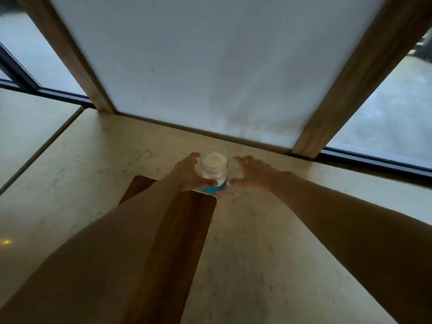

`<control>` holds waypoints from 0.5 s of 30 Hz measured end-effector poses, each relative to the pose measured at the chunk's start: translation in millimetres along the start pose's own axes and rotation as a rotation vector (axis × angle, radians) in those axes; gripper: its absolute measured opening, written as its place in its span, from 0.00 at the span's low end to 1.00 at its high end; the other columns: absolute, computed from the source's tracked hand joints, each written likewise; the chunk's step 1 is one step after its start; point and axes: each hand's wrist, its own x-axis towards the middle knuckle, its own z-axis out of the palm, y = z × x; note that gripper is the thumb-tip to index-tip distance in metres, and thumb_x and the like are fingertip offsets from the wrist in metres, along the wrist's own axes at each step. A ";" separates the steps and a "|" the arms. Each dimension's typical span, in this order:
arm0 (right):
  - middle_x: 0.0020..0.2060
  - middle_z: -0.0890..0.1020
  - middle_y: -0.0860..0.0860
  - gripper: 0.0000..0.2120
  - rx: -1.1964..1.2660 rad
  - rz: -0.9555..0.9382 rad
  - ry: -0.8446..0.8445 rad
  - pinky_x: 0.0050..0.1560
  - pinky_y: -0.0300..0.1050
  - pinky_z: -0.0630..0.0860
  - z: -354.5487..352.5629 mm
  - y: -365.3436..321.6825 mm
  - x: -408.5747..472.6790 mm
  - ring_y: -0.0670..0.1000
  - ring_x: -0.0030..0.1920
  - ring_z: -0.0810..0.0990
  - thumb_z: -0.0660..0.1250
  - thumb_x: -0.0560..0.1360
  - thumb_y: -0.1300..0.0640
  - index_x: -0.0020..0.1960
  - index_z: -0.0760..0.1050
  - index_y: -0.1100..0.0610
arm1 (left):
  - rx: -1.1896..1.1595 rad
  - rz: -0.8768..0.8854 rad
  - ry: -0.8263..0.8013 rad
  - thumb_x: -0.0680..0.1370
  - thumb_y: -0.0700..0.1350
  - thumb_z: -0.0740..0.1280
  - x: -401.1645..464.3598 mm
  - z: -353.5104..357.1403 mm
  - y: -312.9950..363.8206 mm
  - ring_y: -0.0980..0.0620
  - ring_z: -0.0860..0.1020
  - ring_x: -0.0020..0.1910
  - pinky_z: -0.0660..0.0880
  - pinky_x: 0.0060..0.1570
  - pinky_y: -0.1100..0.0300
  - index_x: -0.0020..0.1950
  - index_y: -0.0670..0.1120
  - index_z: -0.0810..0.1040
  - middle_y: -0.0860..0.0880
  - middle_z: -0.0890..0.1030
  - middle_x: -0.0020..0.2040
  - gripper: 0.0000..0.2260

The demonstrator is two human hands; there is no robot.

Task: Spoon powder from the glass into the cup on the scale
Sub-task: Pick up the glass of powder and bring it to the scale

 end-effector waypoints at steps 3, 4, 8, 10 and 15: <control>0.79 0.57 0.54 0.47 -0.013 0.013 -0.009 0.68 0.64 0.67 6.0 2.2 3.9 0.60 0.75 0.61 0.63 0.67 0.27 0.78 0.48 0.44 | -0.076 0.003 -0.022 0.63 0.54 0.81 4.7 8.2 -0.8 0.56 0.74 0.60 0.72 0.62 0.52 0.63 0.57 0.69 0.60 0.76 0.58 0.33; 0.79 0.57 0.53 0.47 -0.009 0.019 -0.009 0.68 0.64 0.67 8.2 3.7 4.2 0.60 0.75 0.61 0.63 0.67 0.27 0.78 0.48 0.44 | -0.118 -0.013 -0.037 0.62 0.54 0.81 8.0 10.8 -2.5 0.54 0.74 0.62 0.72 0.64 0.49 0.66 0.55 0.70 0.58 0.77 0.61 0.36; 0.78 0.60 0.53 0.45 0.020 0.000 0.009 0.66 0.62 0.70 16.7 5.6 5.2 0.59 0.73 0.64 0.63 0.68 0.29 0.77 0.49 0.44 | -0.204 -0.076 -0.063 0.57 0.58 0.81 14.5 18.6 -9.3 0.50 0.74 0.65 0.73 0.65 0.44 0.71 0.54 0.68 0.54 0.77 0.64 0.45; 0.77 0.60 0.53 0.45 0.028 -0.005 0.008 0.66 0.62 0.70 19.7 6.5 5.5 0.59 0.73 0.65 0.64 0.69 0.30 0.77 0.49 0.45 | -0.233 -0.093 -0.076 0.56 0.57 0.82 15.7 22.6 -14.1 0.51 0.75 0.63 0.74 0.64 0.45 0.70 0.53 0.69 0.53 0.78 0.63 0.46; 0.78 0.60 0.54 0.43 0.031 0.006 0.013 0.65 0.60 0.70 25.0 5.8 5.0 0.60 0.73 0.65 0.65 0.71 0.32 0.78 0.50 0.46 | -0.271 -0.106 -0.077 0.55 0.56 0.83 19.2 27.1 -20.6 0.52 0.76 0.62 0.75 0.61 0.51 0.69 0.54 0.70 0.55 0.78 0.61 0.44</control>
